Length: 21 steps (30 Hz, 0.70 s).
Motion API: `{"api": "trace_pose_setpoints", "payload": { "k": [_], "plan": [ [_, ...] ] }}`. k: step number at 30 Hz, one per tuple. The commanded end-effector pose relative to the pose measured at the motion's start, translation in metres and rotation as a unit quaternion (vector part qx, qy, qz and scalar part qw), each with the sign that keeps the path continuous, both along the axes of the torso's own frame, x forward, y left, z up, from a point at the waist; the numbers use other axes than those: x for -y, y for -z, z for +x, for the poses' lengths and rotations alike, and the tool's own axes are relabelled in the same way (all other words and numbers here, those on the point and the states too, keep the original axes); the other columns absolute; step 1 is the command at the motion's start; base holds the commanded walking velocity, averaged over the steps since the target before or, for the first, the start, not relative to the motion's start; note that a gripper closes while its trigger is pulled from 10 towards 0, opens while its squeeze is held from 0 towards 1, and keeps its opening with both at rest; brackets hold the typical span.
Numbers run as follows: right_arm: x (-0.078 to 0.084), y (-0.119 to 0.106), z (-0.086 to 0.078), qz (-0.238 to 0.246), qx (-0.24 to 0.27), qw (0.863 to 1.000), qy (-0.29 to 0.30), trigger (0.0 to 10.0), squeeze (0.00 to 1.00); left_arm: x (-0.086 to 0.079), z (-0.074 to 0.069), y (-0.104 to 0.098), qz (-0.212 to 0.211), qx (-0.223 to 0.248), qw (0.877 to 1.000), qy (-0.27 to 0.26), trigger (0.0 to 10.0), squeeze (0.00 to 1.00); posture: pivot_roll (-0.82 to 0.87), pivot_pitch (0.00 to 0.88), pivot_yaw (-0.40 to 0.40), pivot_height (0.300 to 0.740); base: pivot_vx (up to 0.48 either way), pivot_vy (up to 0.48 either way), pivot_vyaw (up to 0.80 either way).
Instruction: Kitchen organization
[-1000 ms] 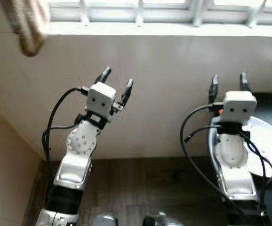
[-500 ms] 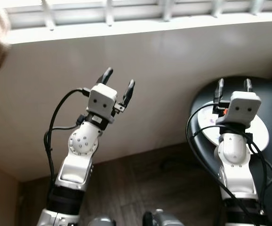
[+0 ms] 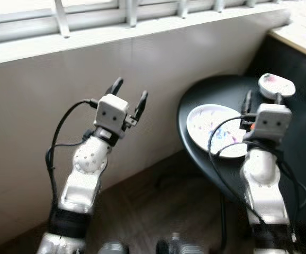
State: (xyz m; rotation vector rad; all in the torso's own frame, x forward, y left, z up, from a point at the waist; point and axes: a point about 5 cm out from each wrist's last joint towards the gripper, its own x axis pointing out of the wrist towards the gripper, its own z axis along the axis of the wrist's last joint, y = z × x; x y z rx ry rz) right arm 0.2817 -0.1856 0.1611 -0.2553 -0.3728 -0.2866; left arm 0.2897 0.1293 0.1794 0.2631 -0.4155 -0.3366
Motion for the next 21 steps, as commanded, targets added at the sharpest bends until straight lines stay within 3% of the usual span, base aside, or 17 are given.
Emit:
{"api": "trace_pose_setpoints", "payload": {
  "k": [1, 4, 6, 8, 9, 11, 14, 16, 21],
  "plan": [
    [0.000, 0.005, 0.002, -0.013, -0.022, 1.000, -0.006, 10.0, 0.00, 0.007, 0.000, 0.001, 0.000, -0.002, 1.000, 0.011, 10.0, 0.00, 0.13, 0.008, -0.053, 0.740, 0.000, 0.000, 0.00],
    [-0.001, 0.008, 0.004, -0.016, -0.035, 0.999, -0.011, 10.0, 0.00, 0.007, 0.001, 0.001, 0.003, -0.003, 1.000, 0.011, 10.0, 0.00, 0.13, 0.008, -0.053, 0.740, 0.000, 0.000, 0.00],
    [-0.012, 0.023, 0.007, -0.028, -0.089, 0.994, -0.053, 10.0, 0.00, 0.007, 0.001, 0.002, 0.007, -0.007, 1.000, 0.010, 10.0, 0.00, 0.13, 0.008, -0.052, 0.740, 0.000, 0.000, 0.00],
    [-0.018, 0.030, 0.008, -0.038, -0.111, 0.990, -0.075, 10.0, 0.00, 0.007, 0.002, 0.003, 0.009, -0.009, 1.000, 0.009, 10.0, 0.00, 0.13, 0.007, -0.050, 0.740, 0.000, 0.000, 0.00],
    [-0.032, 0.050, 0.009, -0.071, -0.180, 0.974, -0.117, 10.0, 0.00, 0.007, 0.002, 0.004, 0.011, -0.013, 1.000, 0.009, 10.0, 0.00, 0.13, 0.007, -0.050, 0.740, 0.000, 0.000, 0.00],
    [-0.039, 0.064, 0.008, -0.093, -0.225, 0.960, -0.136, 10.0, 0.00, 0.008, 0.002, 0.006, 0.015, -0.017, 1.000, 0.009, 10.0, 0.00, 0.13, 0.007, -0.050, 0.740, 0.000, 0.000, 0.00],
    [-0.031, 0.062, 0.009, -0.076, -0.223, 0.965, -0.118, 10.0, 0.00, 0.008, 0.002, 0.006, 0.014, -0.018, 1.000, 0.008, 10.0, 0.00, 0.13, 0.008, -0.052, 0.740, 0.000, 0.000, 0.00],
    [-0.026, 0.069, 0.009, -0.081, -0.257, 0.957, -0.110, 10.0, 0.00, 0.008, 0.002, 0.007, 0.015, -0.019, 1.000, 0.007, 10.0, 0.00, 0.13, 0.008, -0.052, 0.740, 0.000, 0.000, 0.00],
    [-0.035, 0.075, 0.006, -0.128, -0.278, 0.940, -0.150, 10.0, 0.00, 0.008, 0.002, 0.007, 0.016, -0.021, 1.000, 0.006, 10.0, 0.00, 0.13, 0.011, -0.055, 0.740, 0.000, 0.000, 0.00]
  ]
}}
